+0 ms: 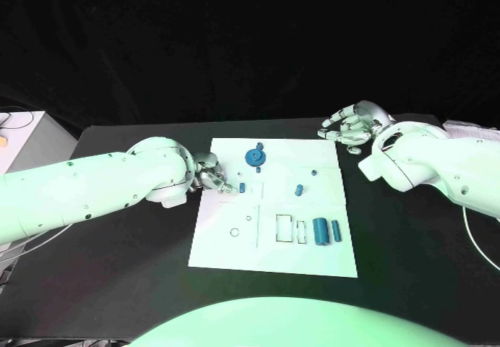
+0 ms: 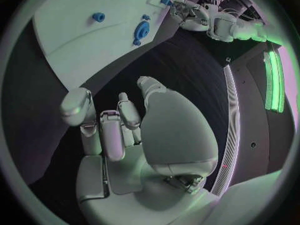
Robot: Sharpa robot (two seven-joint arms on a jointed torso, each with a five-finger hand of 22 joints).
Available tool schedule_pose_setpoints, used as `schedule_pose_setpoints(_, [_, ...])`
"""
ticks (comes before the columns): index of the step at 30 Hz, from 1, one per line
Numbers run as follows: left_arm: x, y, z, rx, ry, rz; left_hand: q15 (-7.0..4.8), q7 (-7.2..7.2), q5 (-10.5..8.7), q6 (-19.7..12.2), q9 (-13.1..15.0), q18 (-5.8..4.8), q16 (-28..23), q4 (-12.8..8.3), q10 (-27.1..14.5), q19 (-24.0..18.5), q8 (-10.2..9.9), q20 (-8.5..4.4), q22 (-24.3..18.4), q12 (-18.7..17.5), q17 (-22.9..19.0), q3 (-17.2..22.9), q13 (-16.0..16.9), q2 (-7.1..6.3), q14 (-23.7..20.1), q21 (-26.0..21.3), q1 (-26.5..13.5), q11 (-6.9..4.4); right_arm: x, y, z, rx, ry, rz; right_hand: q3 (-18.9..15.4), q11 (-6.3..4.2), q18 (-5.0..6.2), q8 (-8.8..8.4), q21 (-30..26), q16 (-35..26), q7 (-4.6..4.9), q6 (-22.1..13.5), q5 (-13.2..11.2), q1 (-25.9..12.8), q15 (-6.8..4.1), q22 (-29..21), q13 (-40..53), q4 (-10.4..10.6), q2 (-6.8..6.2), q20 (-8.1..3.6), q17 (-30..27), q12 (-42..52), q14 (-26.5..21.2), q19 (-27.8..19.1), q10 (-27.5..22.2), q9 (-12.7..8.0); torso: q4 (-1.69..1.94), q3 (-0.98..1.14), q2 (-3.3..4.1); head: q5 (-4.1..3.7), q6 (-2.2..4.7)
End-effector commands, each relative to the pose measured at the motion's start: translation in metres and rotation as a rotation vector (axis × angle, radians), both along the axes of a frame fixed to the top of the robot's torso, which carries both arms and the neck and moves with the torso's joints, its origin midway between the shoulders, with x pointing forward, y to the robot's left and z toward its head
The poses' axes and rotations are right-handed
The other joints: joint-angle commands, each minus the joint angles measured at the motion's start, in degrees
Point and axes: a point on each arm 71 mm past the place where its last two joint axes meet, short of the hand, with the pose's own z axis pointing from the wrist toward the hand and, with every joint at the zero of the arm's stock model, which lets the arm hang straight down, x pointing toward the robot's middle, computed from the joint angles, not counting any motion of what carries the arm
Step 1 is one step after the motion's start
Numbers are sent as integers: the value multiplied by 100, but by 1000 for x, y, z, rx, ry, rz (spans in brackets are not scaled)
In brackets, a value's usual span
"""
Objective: Assemble the parts on the task board
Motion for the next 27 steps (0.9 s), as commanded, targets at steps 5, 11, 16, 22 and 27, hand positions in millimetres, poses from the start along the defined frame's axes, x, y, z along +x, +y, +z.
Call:
schedule_pose_setpoints(5, [-12, -1, 10, -99, 87, -16, 41, 76, 36, -197, -56, -18, -122, 60, -303, -205, -16, 29, -221, -254, 600, -158, -393, 124, 365, -158, 552, 41, -1, 1, -2, -1, 1, 14, 22, -6, 104, 30, -35, -28, -3, -44, 24, -49, 7, -7, -2, 1, 0, -16, 465, -17, 301, -26, 9, -5, -16, -8, 22, 8, 41])
schedule_pose_setpoints(11, [-16, -3, 33, -291, 83, -21, 340, 439, 81, -929, -324, 299, -837, 28, -1501, -1473, -266, 244, -1772, -931, -782, 293, -1369, 271, -298, -1201, 1430, 372, -1, -2, -3, 5, -1, 8, 32, -8, 106, 37, -49, -32, -5, -38, 31, -47, 6, -14, -6, -7, 4, -17, 461, -18, 300, -29, 8, -4, 1, 3, -8, 3, 74])
schedule_pose_setpoints(16, [-7, -13, 55, -450, -92, -89, 603, 784, 24, -1346, -748, 513, -1798, -740, -2388, -2453, -476, 491, -2778, -1174, -2405, 1307, -1622, 165, -1458, -2040, 2372, 674, 1, -3, -3, 19, -13, -2, 78, -17, 118, 66, -121, -55, -13, -8, 48, -14, 0, -52, -26, -25, 18, -20, 427, -29, 291, -49, -4, 3, -17, 17, -23, -9, 138])
schedule_pose_setpoints(22, [-3, -42, 64, -482, -274, -266, 827, 957, -60, -1531, -1352, 505, -2630, -1006, -3053, -3056, -849, 694, -2708, -1800, -3540, 1215, -2224, 34, -2573, -2149, 2398, 916, 1, -2, -3, 29, -20, -7, 90, -18, 124, 71, -154, -61, -15, -5, 54, -5, -2, -70, -31, -28, 20, -21, 420, -33, 289, -60, -8, 4, -38, 20, -27, -56, 194])
schedule_pose_setpoints(27, [-2, -68, 62, -487, -358, -386, 825, 973, -49, -1505, -1692, 526, -2636, -1243, -3107, -3161, -965, 702, -2537, -1998, -3698, 1176, -2540, 165, -2636, -1940, 2624, 934, 3, -2, -2, 44, -46, -16, 210, -24, 253, 131, -959, -376, -18, -8, 91, 20, -10, -510, -777, -20, -29, -26, -19, -754, 134, -378, -645, 13, -22, 14, -20, -211, 265])
